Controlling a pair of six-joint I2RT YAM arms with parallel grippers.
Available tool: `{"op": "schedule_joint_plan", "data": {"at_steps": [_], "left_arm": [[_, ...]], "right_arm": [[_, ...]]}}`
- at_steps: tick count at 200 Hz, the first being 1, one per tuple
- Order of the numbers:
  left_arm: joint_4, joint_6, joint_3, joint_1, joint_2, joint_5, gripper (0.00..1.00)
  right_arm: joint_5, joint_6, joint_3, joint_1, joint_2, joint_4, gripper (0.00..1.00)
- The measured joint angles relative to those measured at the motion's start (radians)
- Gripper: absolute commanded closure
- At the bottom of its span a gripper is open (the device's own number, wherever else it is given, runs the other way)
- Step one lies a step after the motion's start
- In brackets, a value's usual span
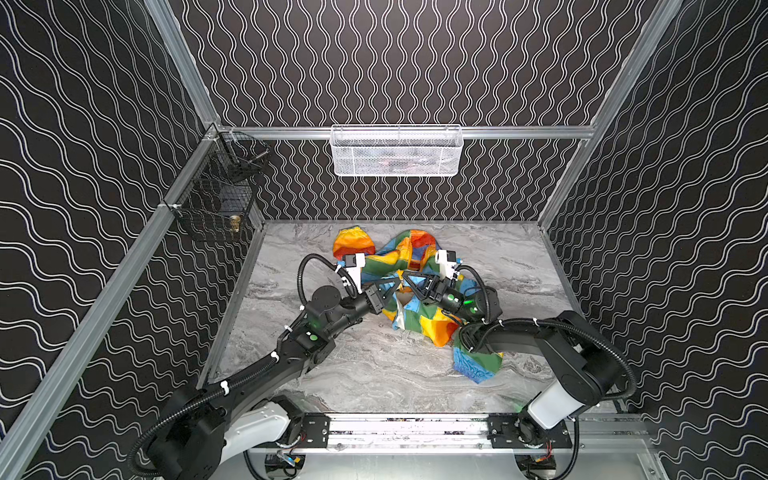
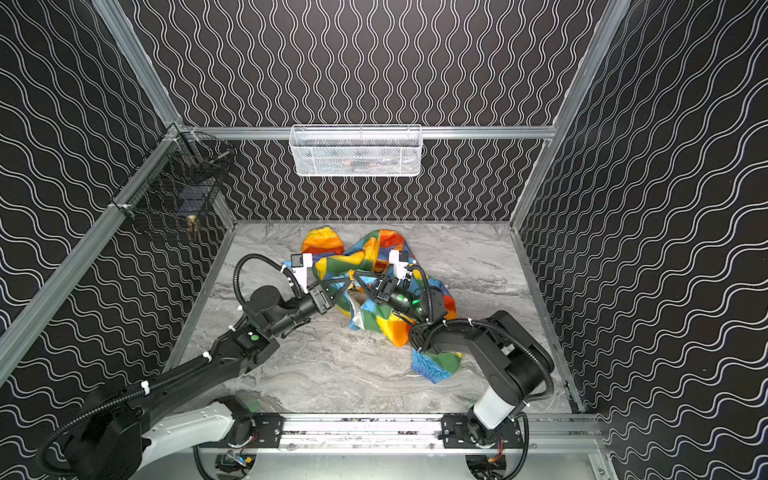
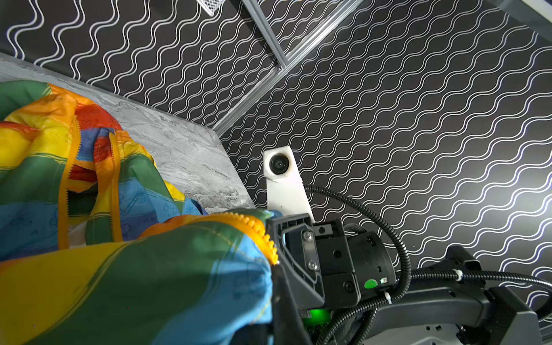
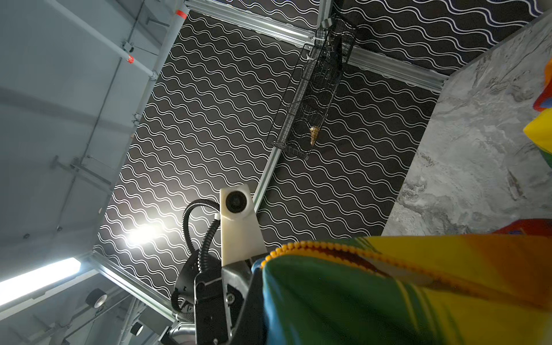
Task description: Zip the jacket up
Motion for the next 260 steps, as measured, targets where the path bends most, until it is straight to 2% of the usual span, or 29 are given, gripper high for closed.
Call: {"op": "schedule_joint_plan", "data": {"at_steps": [143,229,260], "left_arm": [[0.066,-0.024,-0.014,-0.036,0.005,-0.056,1.0],[0.027,-0.081,0.017,-0.037,0.009,-0.042,1.0],[0.026,-0.1,0.026,-0.037,0.032,-0.039,1.0]], "right_arm": [[0.002,-0.008,0.024,-0.006,-0.031,-0.012,1.0],[-0.013,-0.24,0.063,-0.009,-0.12,-0.253,1.0],[-0.013,-0.267,0.066,-0.014,-0.126,-0.29,1.0]]}}
